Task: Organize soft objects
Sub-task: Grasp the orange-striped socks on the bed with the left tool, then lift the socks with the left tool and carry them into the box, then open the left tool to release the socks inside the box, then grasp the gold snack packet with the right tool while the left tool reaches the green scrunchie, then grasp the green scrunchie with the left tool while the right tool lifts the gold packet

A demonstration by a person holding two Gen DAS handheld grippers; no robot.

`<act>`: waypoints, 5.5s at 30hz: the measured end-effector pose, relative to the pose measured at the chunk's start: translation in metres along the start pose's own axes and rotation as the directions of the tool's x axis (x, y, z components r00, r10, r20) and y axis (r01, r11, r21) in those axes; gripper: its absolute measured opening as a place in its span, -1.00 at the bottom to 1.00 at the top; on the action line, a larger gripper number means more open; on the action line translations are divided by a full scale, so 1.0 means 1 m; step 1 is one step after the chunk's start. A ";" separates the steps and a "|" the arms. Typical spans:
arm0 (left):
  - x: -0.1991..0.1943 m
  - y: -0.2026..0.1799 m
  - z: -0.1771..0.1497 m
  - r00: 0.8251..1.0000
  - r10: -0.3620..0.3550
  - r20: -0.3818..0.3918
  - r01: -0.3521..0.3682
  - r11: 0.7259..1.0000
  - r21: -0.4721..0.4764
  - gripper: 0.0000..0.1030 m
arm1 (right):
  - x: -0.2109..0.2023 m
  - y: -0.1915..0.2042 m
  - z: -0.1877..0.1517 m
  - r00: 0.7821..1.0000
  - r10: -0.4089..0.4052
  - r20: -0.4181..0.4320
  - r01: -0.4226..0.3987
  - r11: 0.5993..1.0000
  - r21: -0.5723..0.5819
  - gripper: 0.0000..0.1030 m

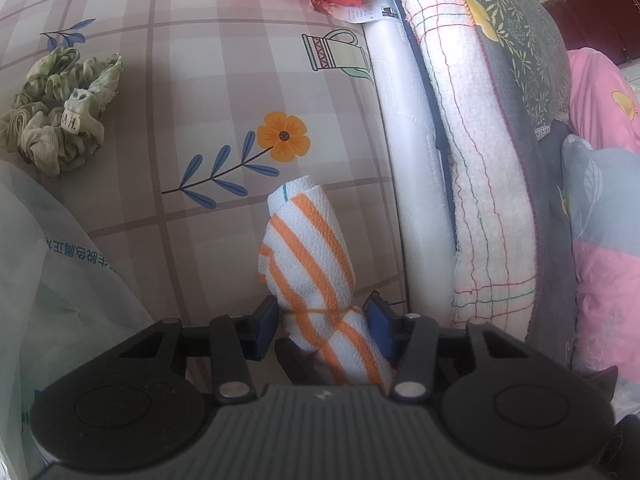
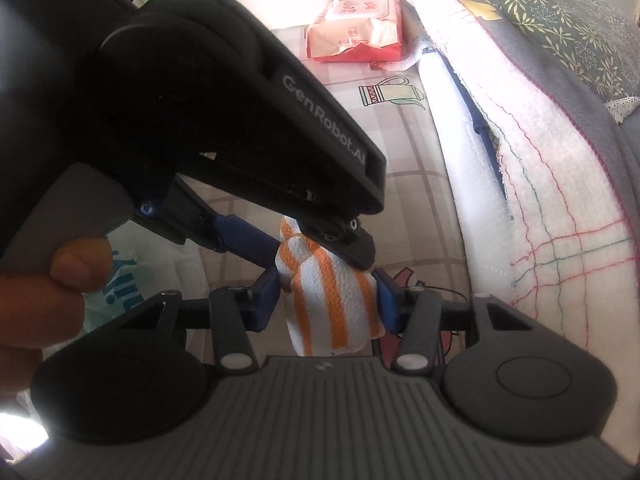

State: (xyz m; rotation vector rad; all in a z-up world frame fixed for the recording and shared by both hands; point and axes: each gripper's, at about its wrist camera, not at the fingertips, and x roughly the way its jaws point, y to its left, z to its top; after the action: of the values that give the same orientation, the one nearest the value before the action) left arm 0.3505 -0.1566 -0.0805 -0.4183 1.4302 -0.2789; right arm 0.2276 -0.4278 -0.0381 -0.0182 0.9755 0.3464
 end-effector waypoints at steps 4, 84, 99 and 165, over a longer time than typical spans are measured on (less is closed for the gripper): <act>-0.011 0.001 -0.002 1.000 -0.016 0.020 0.016 1.000 -0.006 -0.13 | -0.009 0.004 0.002 1.000 -0.003 0.026 0.002 1.000 0.004 -0.13; -0.334 0.330 -0.270 0.809 0.227 0.542 0.059 0.886 -0.460 0.53 | -0.069 0.389 -0.037 0.661 0.653 -0.370 -0.744 0.634 -0.212 0.13; -0.285 0.222 -0.211 0.840 0.103 0.533 -0.011 0.985 -0.174 0.69 | -0.188 0.197 -0.059 0.876 0.413 0.251 -0.342 0.897 -0.281 0.57; -0.064 0.102 0.071 0.943 0.286 0.172 -0.296 0.954 0.035 -0.50 | -0.023 0.022 -0.046 0.999 0.034 -0.034 -0.035 0.999 -0.023 0.01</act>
State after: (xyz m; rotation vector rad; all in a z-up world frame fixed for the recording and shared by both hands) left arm 0.4067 -0.0296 -0.0616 -0.1710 1.2966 -0.0456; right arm 0.1719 -0.4214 -0.0420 -0.0289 1.0057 0.3907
